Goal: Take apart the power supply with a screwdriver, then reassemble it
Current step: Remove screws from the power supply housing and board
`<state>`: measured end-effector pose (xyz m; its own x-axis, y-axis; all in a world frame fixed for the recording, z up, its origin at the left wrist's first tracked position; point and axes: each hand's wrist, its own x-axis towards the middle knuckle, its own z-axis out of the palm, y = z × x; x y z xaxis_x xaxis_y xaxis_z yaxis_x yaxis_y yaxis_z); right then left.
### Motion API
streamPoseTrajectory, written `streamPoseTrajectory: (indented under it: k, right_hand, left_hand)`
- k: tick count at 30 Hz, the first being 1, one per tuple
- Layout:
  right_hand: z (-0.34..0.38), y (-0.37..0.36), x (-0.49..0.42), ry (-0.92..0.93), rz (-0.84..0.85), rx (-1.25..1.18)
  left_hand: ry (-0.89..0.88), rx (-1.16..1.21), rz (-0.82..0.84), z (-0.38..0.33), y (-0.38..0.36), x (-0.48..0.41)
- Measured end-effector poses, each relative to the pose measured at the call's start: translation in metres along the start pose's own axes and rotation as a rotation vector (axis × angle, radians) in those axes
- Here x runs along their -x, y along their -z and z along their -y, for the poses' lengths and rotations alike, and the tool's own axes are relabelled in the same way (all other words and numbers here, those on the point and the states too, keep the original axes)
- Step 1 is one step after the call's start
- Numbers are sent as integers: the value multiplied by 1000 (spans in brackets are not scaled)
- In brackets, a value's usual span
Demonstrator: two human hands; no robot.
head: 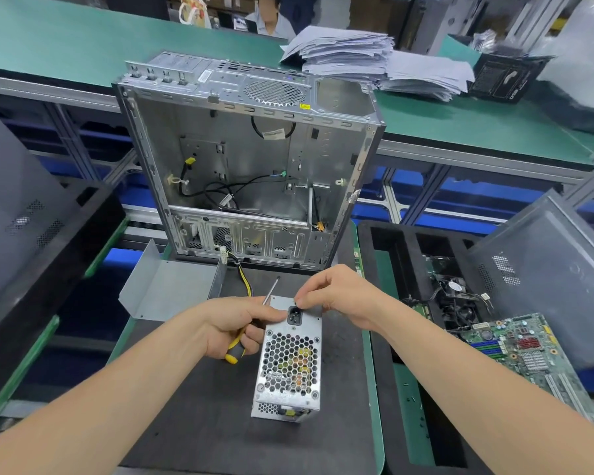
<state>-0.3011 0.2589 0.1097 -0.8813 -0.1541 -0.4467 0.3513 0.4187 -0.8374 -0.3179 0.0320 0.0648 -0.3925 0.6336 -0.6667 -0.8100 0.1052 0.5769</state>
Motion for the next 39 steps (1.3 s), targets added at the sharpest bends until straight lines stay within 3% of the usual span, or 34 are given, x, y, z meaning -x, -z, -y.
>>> streamPoseTrajectory:
  k: [7,16,39]
  right_hand:
    - [14,-4,-1,-77,-36,99]
    - [21,-7,-4,-182,-56,48]
    - [6,12,-3,-72,50,-60]
  left_hand:
    - [-2,-21,-44,0,1,-1]
    - [-1,-21,-92,0,3,-1]
    - [132,-32,-208,-7,-18,-2]
